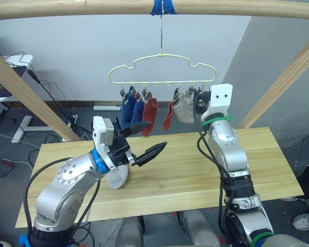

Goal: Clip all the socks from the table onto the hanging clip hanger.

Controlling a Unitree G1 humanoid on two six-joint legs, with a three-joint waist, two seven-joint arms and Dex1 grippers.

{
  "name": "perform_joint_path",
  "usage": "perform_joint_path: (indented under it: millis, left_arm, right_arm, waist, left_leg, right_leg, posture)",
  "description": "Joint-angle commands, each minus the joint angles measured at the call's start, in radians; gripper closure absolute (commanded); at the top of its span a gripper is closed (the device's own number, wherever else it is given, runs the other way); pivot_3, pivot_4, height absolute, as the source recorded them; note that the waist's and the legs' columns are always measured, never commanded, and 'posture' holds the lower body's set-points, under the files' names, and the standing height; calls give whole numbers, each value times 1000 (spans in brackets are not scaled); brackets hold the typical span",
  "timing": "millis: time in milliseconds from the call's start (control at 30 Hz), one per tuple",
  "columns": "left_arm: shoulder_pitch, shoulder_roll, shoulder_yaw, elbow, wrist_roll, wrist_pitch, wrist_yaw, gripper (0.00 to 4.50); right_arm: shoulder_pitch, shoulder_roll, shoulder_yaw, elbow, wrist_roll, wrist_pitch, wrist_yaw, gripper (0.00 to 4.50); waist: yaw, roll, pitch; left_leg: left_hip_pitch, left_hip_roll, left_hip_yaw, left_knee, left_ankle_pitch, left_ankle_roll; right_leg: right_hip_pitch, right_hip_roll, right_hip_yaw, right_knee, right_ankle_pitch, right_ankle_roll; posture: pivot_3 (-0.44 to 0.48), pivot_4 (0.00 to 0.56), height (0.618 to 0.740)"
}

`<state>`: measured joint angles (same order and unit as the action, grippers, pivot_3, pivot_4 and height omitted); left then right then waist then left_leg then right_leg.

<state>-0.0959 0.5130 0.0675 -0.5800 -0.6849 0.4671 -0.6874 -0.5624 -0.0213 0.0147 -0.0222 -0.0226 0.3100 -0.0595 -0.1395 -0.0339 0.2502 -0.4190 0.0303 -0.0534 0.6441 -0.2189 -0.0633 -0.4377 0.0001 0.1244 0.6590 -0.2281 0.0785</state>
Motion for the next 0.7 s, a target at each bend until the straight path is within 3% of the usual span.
perform_joint_path:
  millis: [33,233,333,400,700]
  left_arm:
    - [-5,-4,-4,-39,-8,-14,1,0]
    - [-1,-3,-3,-38,-7,-17,-1,0]
    - [6,-4,-2,-46,-8,-17,1,0]
    - [10,-4,-3,-52,-8,-16,4,0]
    - [15,-1,0,-58,-10,-14,6,0]
  right_arm:
    - [-25,11,-18,-17,16,-18,-1,1515]
    - [-24,20,-21,-17,23,-13,3,1515]
    - [-20,27,-24,-22,22,-7,0,2109]
    - [-18,28,-25,-22,21,-3,0,2781]
    - [-17,46,-20,-21,22,3,-2,2781]
  waist:
    - [0,0,0]
    - [0,0,0]
    - [0,0,0]
    - [0,0,0]
    - [0,0,0]
  left_leg:
    - [0,0,0,0,0,0]
    - [0,0,0,0,0,0]
    - [0,0,0,0,0,0]
    - [0,0,0,0,0,0]
    - [0,0,0,0,0,0]
  right_leg:
    - [0,0,0,0,0,0]
    - [0,0,0,0,0,0]
    - [0,0,0,0,0,0]
    - [0,0,0,0,0,0]
    - [0,0,0,0,0,0]
  posture:
    - [-82,218,740]
    - [-80,219,740]
    - [-76,218,740]
    - [-73,219,740]
    - [-68,219,740]
